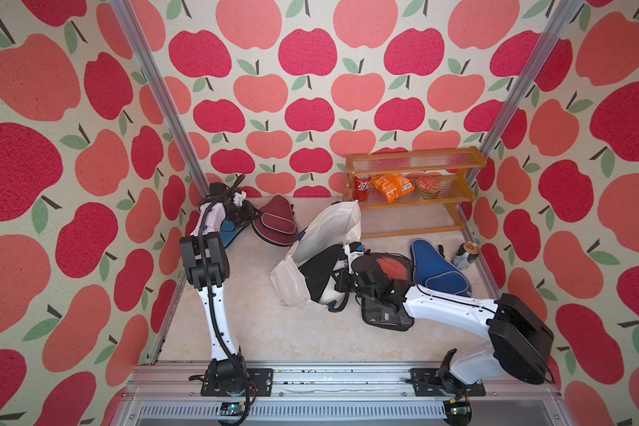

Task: Remove the ping pong set from the canvas bag
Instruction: Place the ping pong set at the center of the board.

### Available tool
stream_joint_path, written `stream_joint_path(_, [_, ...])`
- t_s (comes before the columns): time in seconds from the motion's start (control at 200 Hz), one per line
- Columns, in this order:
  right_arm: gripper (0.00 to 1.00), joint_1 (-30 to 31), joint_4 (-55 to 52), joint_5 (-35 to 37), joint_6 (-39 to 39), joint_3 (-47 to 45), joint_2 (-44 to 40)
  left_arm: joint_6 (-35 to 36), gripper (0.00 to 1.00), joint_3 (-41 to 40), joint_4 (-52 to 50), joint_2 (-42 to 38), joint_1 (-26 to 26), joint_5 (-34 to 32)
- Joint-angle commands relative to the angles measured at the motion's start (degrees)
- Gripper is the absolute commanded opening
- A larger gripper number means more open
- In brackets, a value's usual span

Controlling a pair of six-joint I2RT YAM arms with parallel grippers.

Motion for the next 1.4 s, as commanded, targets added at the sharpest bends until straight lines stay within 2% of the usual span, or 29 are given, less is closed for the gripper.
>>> stream_joint_path(0.0, [0.0, 0.6, -1.0, -0.1, -0.9, 2.3, 1.9, 0.1, 0.29, 1.4, 0.2, 1.8, -0.7, -2.5])
stream_joint_path(0.165, [0.0, 0.6, -1.3, -0.4, -1.4, 3.0, 2.3, -0.1, 0.36, 2.2, -0.2, 2.0, -0.5, -2.7])
stream_joint_path(0.275, [0.0, 0.6, -1.9, -0.2, -1.9, 3.3, 2.0, 0.3, 0.48, 3.9, -1.8, 2.6, -0.5, -3.4])
stream_joint_path(0.475, [0.0, 0.5, -1.8, -0.3, -2.1, 3.6, 2.3, 1.6, 0.63, 4.9, -3.6, 1.4, -0.7, -5.2])
stream_joint_path(0.85, [0.0, 0.6, -0.2, 0.0, -2.1, 3.2, 2.4, 3.3, 0.79, 8.1, -7.0, -9.4, -1.9, -7.5])
stream_joint_path(1.171, [0.0, 0.8, 2.7, -0.1, -1.6, 1.0, 2.2, 5.9, 0.93, -2.4, -3.5, -25.7, -7.4, -7.6])
stream_joint_path(1.396, [0.0, 1.0, 4.4, -0.2, -1.3, -0.9, 1.5, 10.9, 0.96, -9.2, -3.7, -34.8, -13.3, -4.1])
